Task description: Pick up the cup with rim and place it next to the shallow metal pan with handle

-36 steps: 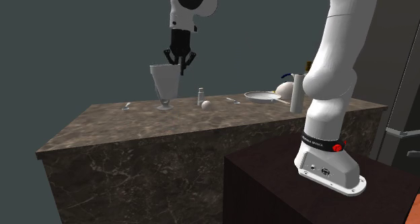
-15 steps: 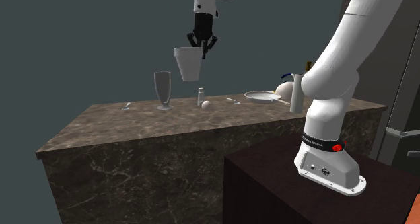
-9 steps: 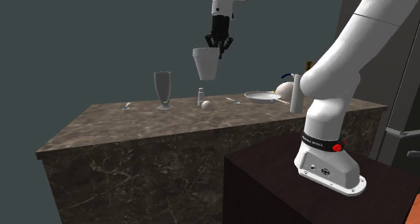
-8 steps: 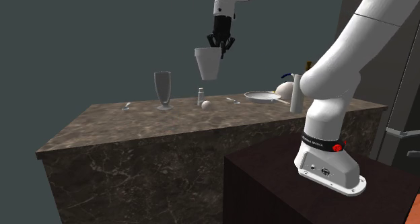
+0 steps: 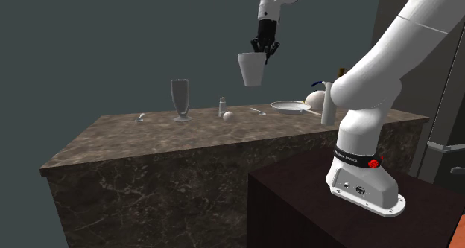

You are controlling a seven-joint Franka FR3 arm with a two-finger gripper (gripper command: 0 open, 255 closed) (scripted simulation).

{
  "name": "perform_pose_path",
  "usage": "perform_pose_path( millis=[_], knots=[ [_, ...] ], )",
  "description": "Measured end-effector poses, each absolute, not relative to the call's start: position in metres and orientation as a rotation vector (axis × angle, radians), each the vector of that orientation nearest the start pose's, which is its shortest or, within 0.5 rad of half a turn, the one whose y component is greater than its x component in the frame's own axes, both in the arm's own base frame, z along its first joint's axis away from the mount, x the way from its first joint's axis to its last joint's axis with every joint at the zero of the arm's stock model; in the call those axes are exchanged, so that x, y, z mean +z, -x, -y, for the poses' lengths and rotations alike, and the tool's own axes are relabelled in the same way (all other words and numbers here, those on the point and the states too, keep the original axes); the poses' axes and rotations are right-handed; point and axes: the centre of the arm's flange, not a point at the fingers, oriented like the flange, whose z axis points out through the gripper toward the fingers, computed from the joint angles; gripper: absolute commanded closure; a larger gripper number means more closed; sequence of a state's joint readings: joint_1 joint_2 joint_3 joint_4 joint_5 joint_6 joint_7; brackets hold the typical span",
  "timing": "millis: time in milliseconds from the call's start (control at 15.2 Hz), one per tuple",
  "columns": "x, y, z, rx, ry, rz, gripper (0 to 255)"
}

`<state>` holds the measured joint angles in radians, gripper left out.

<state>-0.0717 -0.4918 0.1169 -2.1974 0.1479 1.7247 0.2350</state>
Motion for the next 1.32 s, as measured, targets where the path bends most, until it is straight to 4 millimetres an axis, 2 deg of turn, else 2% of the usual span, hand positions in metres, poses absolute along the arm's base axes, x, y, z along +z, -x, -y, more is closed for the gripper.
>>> perform_pose_path(
  millis=[330,594,792,1320],
  knots=[
    [0.570,-0.399,0.023,-0.006,3.029,-0.342,255],
    [0.575,-0.390,0.079,-0.007,3.029,-0.342,255],
    [0.562,-0.389,0.090,-0.006,3.029,-0.340,255],
    [0.520,-0.391,0.092,-0.005,3.029,-0.339,255]
  ],
)
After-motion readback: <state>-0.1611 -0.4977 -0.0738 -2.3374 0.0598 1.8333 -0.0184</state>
